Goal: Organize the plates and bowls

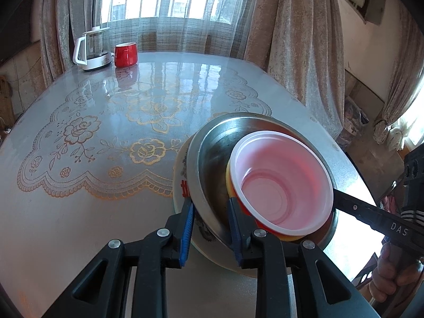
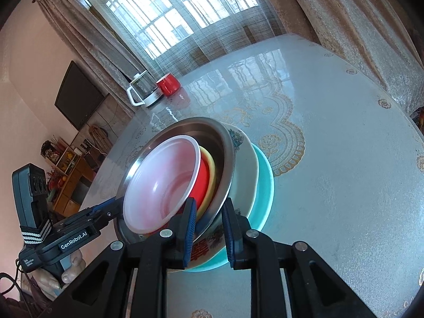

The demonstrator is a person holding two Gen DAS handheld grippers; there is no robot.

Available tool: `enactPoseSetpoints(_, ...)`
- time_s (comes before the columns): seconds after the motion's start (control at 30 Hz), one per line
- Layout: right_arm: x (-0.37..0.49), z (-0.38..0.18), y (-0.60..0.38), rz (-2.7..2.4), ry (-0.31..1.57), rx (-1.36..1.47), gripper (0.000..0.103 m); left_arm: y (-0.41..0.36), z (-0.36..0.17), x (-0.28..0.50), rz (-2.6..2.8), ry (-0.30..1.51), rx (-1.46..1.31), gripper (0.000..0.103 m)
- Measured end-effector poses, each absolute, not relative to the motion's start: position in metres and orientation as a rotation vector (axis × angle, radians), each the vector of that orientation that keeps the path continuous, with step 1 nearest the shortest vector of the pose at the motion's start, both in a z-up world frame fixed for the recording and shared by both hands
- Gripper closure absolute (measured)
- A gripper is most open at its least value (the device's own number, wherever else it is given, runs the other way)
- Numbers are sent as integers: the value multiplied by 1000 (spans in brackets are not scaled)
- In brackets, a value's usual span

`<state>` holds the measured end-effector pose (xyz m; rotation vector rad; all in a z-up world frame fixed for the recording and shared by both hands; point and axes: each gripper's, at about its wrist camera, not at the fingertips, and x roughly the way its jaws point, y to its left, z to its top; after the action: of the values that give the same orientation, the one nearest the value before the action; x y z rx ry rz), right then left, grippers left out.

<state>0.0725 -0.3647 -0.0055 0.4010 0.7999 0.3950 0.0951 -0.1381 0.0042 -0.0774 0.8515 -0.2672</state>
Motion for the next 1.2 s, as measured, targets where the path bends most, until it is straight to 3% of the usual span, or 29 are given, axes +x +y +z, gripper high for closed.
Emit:
enactPoseSetpoints(0.73, 44, 0, -374, 235, 752, 460, 77, -122, 15, 75, -250, 788, -28, 67)
enactPoseSetpoints(1.13, 12, 6, -341, 35, 710, 399, 70, -97, 18, 64, -205, 750, 30, 51)
enactPoseSetpoints(1.2, 7, 7, -334, 1, 705, 386, 69, -94, 19, 62, -206, 737, 36, 44)
